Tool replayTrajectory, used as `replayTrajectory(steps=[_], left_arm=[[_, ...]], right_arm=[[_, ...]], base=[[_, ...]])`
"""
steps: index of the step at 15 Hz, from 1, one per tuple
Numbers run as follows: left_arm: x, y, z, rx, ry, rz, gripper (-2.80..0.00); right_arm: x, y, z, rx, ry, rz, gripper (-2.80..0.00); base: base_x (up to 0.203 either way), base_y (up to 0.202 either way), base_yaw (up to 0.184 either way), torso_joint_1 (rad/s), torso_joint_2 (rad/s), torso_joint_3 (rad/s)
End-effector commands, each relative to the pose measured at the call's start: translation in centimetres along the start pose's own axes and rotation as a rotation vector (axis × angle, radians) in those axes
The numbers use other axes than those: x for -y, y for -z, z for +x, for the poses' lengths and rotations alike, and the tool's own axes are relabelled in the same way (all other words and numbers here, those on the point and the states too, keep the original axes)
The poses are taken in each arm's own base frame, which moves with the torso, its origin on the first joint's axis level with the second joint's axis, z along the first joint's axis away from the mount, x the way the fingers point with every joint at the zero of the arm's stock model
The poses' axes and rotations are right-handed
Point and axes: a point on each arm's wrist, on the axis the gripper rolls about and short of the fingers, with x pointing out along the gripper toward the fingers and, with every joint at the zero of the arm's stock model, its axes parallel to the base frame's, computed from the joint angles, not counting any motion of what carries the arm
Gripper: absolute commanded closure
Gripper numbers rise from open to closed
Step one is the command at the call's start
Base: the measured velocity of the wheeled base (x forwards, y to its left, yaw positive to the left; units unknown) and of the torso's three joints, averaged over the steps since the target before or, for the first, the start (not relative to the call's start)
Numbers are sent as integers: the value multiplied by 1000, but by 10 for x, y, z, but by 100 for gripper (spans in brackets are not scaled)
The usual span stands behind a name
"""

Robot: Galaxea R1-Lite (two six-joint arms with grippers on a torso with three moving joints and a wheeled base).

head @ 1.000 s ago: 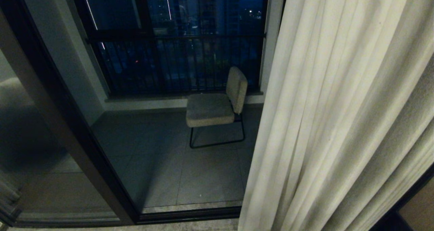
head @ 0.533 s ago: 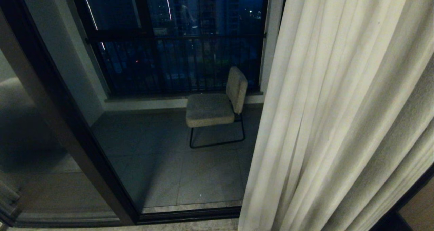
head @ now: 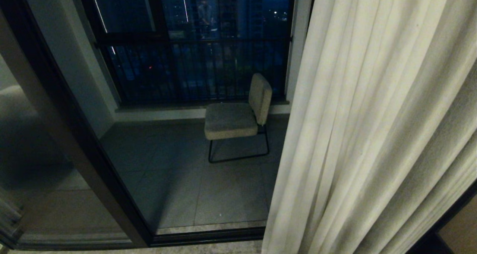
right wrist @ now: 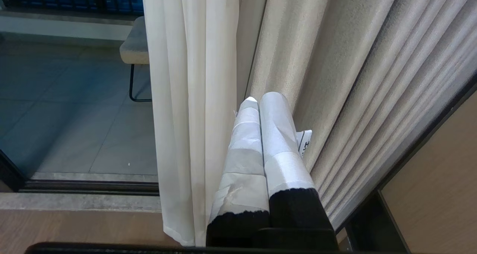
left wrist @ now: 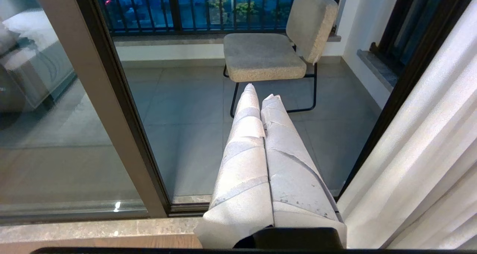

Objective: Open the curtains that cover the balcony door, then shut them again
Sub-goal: Close the inner curtains on both sides

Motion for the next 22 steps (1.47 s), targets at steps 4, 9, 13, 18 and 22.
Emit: replayTrajectory(steps=[4,9,13,18,22], left_arm=[[0,0,0,0,0,0,0],[0,0,0,0,0,0,0],[0,0,0,0,0,0,0],[0,0,0,0,0,0,0],[0,0,0,0,0,0,0]], right_arm=[[0,0,0,-2,-1,-7,0],[-1,0,1,-2,-31,-69,0],[1,-26,13,-23,-118,-50,0],[5,-112,64,-11,-298,-19,-280],[1,-181,134,61,-343,18,-280]], base=[[0,0,0,0,0,0],[0,0,0,0,0,0],[0,0,0,0,0,0],[0,0,0,0,0,0],[0,0,0,0,0,0]])
